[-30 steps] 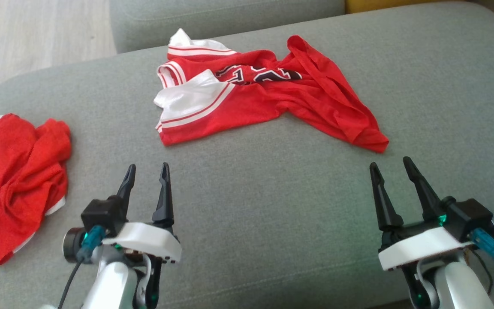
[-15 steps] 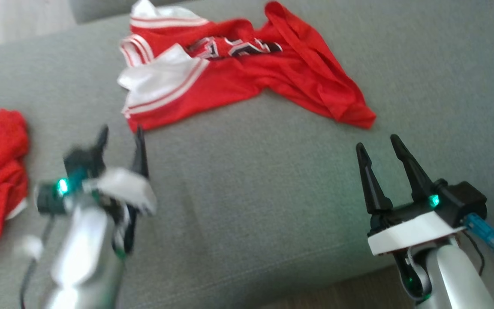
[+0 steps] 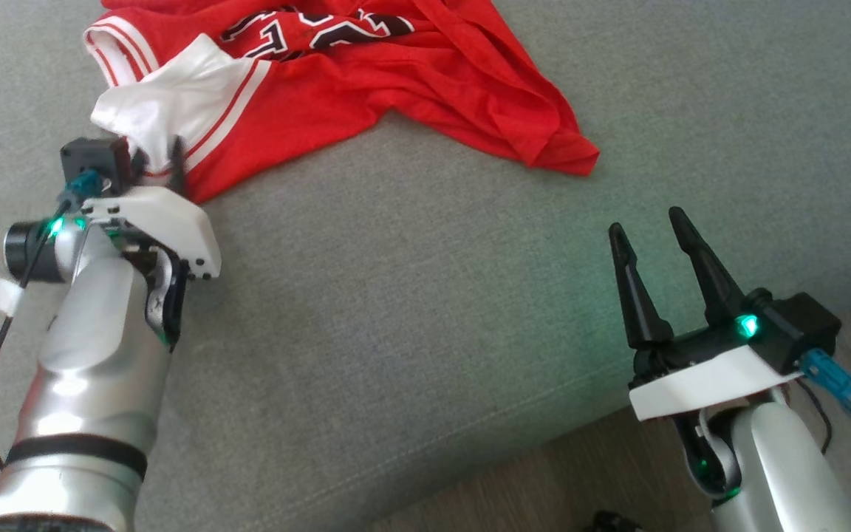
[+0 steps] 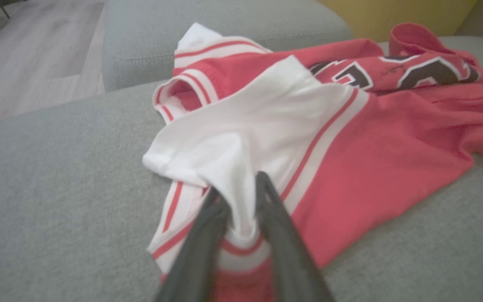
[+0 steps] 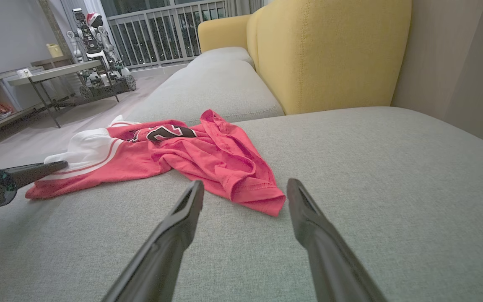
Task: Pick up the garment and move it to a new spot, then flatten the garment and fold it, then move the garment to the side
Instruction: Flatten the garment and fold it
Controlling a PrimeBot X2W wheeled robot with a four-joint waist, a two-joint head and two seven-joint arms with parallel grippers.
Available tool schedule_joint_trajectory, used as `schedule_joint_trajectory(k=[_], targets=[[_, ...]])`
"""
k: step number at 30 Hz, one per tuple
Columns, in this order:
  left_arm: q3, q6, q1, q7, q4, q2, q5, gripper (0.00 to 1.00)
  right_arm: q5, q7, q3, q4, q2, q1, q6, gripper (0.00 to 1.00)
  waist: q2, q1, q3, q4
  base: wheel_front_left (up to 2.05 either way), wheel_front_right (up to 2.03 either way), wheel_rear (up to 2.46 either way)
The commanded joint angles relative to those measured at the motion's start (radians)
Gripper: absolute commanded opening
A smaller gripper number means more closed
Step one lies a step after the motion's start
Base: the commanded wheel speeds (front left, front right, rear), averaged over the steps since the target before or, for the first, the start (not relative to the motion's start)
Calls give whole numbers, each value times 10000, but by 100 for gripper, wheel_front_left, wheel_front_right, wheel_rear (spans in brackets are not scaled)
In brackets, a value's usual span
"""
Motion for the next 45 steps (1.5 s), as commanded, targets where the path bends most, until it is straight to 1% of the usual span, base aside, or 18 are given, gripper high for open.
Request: schedule_joint_trajectory(k=[1, 4, 7, 9, 13, 14, 17, 19, 22, 25, 27, 28, 29, 32, 34, 37, 40, 45], targets=[[206, -17, -507, -228, -206, 370, 114, 0, 43, -84, 193, -252, -1, -241, -2, 100, 0, 0, -34, 29, 0, 0, 0], [7, -167, -667, -592, -198, 307, 235, 0, 59, -89, 82, -164, -1, -231, -2, 100, 0, 0, -122, 179, 0, 0, 0], [-655, -715, -514, -770, -512, 285, 670, 0, 39, -92, 106, -86, -1, -237, -2, 100, 0, 0, -318, 387, 0, 0, 0], [-1229, -892, -199, -819, -1048, 364, 1146, 0, 11, -92, 70, -21, -1, -238, -2, 100, 0, 0, -543, 545, 0, 0, 0], [-2175, -1027, 1040, -832, -3288, 672, 1878, 0, -62, -93, -270, 222, -1, -227, -2, 100, 0, 0, -1104, 916, 0, 0, 0], [-2175, -1027, 1040, -832, -3288, 672, 1878, 0, -62, -93, -270, 222, -1, -227, -2, 100, 0, 0, -1104, 916, 0, 0, 0], [-3161, -1174, 2220, -834, -4696, 1221, 2527, 0, -65, -94, -544, 478, -1, -198, -2, 100, 0, 0, -1547, 1202, 0, 0, 0], [-3871, -1258, 2897, -835, -5251, 1661, 2957, 0, -32, -94, -659, 651, -1, -155, -2, 100, 0, 0, -1827, 1400, 0, 0, 0], [-4826, -1356, 3586, -835, -5423, 2354, 3548, 0, -23, -94, -698, 926, -1, -117, -2, 100, 0, 0, -2126, 1654, 0, 0, 0], [-5918, -1425, 3744, -836, -5365, 2990, 4306, 0, -2, -94, -642, 1142, -1, -148, -2, 100, 0, 0, -2265, 1849, 0, 0, 0], [-6335, -1446, 3832, -836, -5062, 3161, 4413, 0, -7, -94, -551, 1268, -1, -165, -2, 100, 0, 0, -2330, 1948, 0, 0, 0], [-6385, -1448, 3854, -836, -4844, 3183, 4395, 74, -22, -94, -509, 1319, -1, -173, -2, 100, 0, 0, -2357, 1984, 0, 0, 0], [-6309, -1374, 3859, -835, -4643, 3141, 4296, 100, -32, -93, -485, 1363, -1, -181, -2, 100, 0, 0, -2381, 2017, 0, 0, 0], [-5452, -672, 3886, -835, -4289, 2695, 3412, 100, -76, -83, -506, 1455, -1, -158, -2, 100, 0, 0, -2469, 2119, 0, 0, 0], [-4568, -69, 4026, -836, -4329, 2233, 2426, 100, -112, -60, -537, 1483, -1, -124, -2, 100, 0, 0, -2539, 2161, 0, 0, 0], [-3336, 621, 4435, -836, -4623, 1497, 942, 100, -184, -5, -591, 1473, -1, -51, -2, 100, 0, 0, -2638, 2206, 0, 0, 0], [-2667, 869, 4983, -836, -5029, 884, -38, 100, -223, 66, -631, 1419, -1, 33, -2, 100, 0, 0, -2705, 2198, 0, 0, 0], [-2137, 1141, 5838, -836, -5361, 241, -756, 100, -268, 184, -655, 1319, -1, 138, -2, 100, 0, 0, -2802, 2134, 0, 0, 0]])
